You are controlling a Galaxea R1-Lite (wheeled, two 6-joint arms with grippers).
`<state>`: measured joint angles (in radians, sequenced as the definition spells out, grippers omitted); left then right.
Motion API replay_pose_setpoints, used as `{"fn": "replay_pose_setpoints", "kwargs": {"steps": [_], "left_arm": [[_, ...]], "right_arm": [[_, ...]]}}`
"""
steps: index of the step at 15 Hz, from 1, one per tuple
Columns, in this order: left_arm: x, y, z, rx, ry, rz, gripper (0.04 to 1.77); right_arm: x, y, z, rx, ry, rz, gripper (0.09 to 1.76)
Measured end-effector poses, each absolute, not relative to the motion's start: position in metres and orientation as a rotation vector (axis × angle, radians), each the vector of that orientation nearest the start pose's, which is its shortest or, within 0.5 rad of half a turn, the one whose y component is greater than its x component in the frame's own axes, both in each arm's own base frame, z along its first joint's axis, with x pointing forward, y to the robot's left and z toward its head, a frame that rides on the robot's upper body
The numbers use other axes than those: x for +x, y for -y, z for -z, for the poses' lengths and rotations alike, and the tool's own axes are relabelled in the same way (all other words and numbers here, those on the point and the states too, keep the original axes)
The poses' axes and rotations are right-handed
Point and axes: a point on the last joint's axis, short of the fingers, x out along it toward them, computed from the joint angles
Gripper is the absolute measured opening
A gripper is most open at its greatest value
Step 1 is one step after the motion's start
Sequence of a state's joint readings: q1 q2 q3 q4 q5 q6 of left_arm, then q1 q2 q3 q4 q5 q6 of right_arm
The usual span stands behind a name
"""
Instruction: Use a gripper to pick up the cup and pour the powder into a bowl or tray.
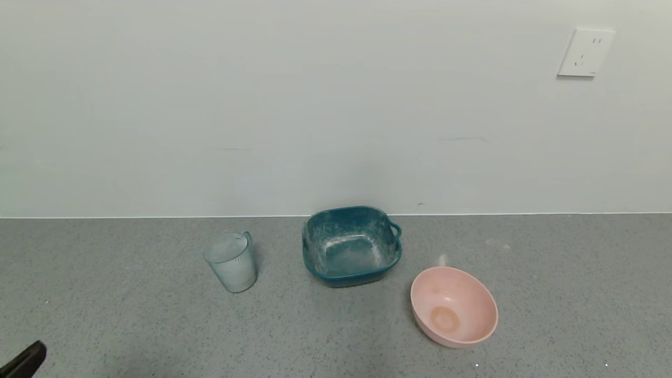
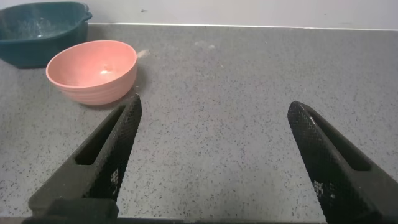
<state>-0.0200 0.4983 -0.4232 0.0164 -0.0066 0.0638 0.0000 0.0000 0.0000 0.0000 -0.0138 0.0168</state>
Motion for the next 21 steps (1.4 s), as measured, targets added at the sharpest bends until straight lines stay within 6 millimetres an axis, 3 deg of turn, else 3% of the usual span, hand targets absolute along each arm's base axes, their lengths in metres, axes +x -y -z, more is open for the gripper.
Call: {"fn": "replay_pose_setpoints", "kwargs": {"steps": [2, 5, 7, 11, 16, 21], "left_arm": [[0.047, 0.001, -0.207, 0.078, -0.186, 0.046, 1.72], [0.093, 0.003, -0.204, 0.101, -0.351, 0.071, 1.72], [0.124, 0.004, -0.195, 0.105, -0.428, 0.084, 1.72], [0.179, 0.005, -0.159, 0.118, -0.541, 0.095, 1.72], [0.218, 0.006, -0.110, 0.118, -0.647, 0.105, 1.72], [0.241, 0.013, -0.081, 0.126, -0.631, 0.129, 1.72]], "right_arm": [[-0.023, 0.000, -0.075, 0.017, 0.000, 0.013, 1.71], [-0.023, 0.000, -0.075, 0.017, 0.000, 0.014, 1.71], [-0.023, 0.000, -0.075, 0.017, 0.000, 0.014, 1.71], [-0.023, 0.000, -0.075, 0.017, 0.000, 0.014, 1.71], [-0.023, 0.000, -0.075, 0.017, 0.000, 0.014, 1.71], [-0.023, 0.000, -0.075, 0.016, 0.000, 0.014, 1.71]]}}
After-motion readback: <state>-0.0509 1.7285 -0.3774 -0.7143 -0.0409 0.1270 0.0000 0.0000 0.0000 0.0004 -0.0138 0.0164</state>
